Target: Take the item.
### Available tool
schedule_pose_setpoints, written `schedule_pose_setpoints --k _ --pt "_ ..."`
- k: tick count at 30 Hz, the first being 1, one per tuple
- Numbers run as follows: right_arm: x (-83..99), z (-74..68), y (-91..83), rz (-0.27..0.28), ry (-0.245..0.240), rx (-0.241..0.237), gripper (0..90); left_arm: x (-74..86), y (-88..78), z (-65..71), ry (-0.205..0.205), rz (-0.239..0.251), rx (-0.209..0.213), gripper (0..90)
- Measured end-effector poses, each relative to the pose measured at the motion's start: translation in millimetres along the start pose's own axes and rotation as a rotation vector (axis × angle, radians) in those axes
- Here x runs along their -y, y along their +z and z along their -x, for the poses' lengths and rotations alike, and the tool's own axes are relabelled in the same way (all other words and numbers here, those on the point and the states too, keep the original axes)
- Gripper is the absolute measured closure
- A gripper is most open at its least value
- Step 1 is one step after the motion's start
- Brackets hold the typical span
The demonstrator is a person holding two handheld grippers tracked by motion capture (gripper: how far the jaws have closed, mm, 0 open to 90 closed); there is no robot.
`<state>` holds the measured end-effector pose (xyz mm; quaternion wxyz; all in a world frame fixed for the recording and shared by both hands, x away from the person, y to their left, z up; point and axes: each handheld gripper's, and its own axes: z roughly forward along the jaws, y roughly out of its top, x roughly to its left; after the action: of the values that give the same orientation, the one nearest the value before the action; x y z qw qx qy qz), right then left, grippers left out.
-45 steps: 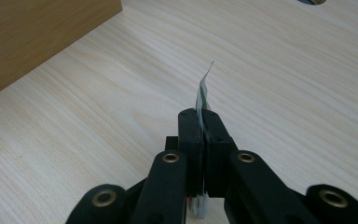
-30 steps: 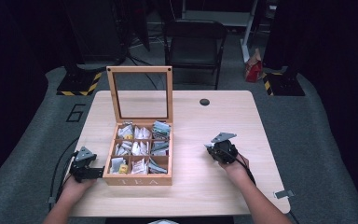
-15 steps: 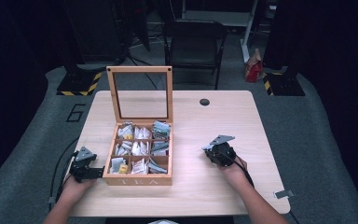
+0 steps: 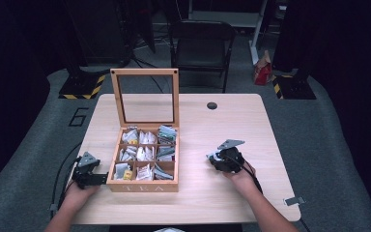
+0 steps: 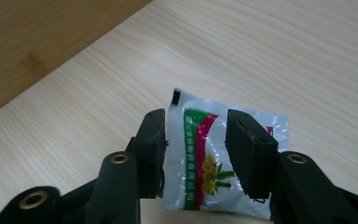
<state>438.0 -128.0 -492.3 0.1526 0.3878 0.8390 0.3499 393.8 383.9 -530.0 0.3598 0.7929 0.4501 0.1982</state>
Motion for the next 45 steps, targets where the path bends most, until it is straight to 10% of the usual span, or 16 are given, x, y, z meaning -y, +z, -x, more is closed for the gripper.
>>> schedule_pose_setpoints --k 19,45 --pt "-13.6 1.0 -26.4 0.093 0.014 0.003 51.1 0.0 0.0 0.0 0.0 0.0 0.0 18.2" --pt "14.9 14.2 -41.4 0.079 0.055 0.059 51.1 0.0 0.0 0.0 0.0 0.0 0.0 18.2"
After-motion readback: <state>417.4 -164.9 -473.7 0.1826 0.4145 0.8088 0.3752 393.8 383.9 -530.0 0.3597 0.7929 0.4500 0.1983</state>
